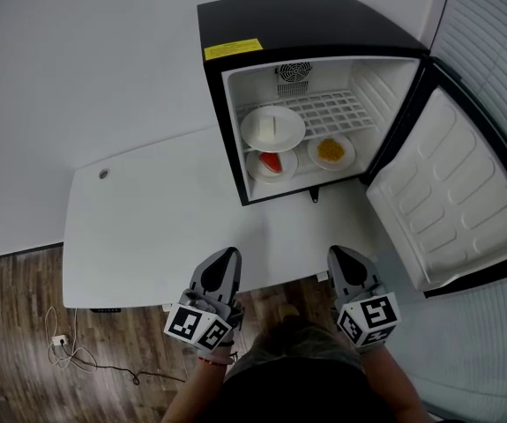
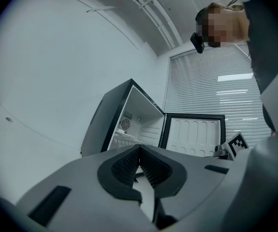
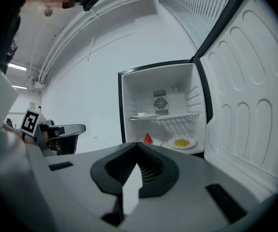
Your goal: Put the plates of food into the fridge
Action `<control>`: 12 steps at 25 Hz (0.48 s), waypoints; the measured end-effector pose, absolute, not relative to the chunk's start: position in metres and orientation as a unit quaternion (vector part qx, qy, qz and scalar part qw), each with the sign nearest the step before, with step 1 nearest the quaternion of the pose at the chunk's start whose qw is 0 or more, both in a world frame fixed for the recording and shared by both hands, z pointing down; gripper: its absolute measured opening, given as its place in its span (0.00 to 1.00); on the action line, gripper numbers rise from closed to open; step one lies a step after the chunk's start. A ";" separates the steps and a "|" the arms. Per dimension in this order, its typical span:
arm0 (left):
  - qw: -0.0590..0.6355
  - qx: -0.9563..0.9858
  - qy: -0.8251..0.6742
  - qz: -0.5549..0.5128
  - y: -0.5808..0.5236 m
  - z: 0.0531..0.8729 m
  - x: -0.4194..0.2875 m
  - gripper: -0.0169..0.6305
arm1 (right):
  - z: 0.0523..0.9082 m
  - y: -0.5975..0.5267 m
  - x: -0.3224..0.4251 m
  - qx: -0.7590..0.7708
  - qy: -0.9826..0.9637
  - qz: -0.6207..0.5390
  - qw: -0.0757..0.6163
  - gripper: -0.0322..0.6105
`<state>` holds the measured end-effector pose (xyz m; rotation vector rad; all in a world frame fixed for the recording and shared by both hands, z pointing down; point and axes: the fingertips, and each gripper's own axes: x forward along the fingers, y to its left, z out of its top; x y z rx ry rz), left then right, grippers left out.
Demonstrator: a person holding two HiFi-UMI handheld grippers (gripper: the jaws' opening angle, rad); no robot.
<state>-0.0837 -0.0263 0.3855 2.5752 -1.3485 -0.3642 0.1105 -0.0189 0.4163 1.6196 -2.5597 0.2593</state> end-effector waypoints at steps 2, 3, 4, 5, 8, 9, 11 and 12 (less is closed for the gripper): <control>0.106 0.876 -0.455 -0.124 -0.026 0.385 -0.081 0.04 | 0.415 -0.017 0.109 0.529 -0.843 0.074 0.057 0.06; 0.107 0.876 -0.453 -0.124 -0.025 0.386 -0.080 0.04 | 0.413 -0.016 0.108 0.528 -0.844 0.070 0.059 0.06; 0.107 0.877 -0.452 -0.124 -0.025 0.386 -0.078 0.04 | 0.412 -0.016 0.107 0.528 -0.844 0.066 0.059 0.06; 0.108 0.878 -0.450 -0.124 -0.024 0.386 -0.077 0.04 | 0.409 -0.015 0.106 0.529 -0.844 0.063 0.059 0.06; 0.111 0.879 -0.447 -0.124 -0.023 0.386 -0.075 0.04 | 0.405 -0.014 0.106 0.532 -0.843 0.054 0.059 0.06; 0.112 0.879 -0.447 -0.125 -0.022 0.386 -0.075 0.04 | 0.404 -0.013 0.107 0.533 -0.842 0.050 0.060 0.06; 0.112 0.878 -0.448 -0.125 -0.021 0.386 -0.077 0.04 | 0.403 -0.013 0.107 0.535 -0.841 0.040 0.063 0.06; 0.111 0.877 -0.450 -0.125 -0.020 0.386 -0.079 0.04 | 0.402 -0.012 0.107 0.535 -0.841 0.035 0.066 0.06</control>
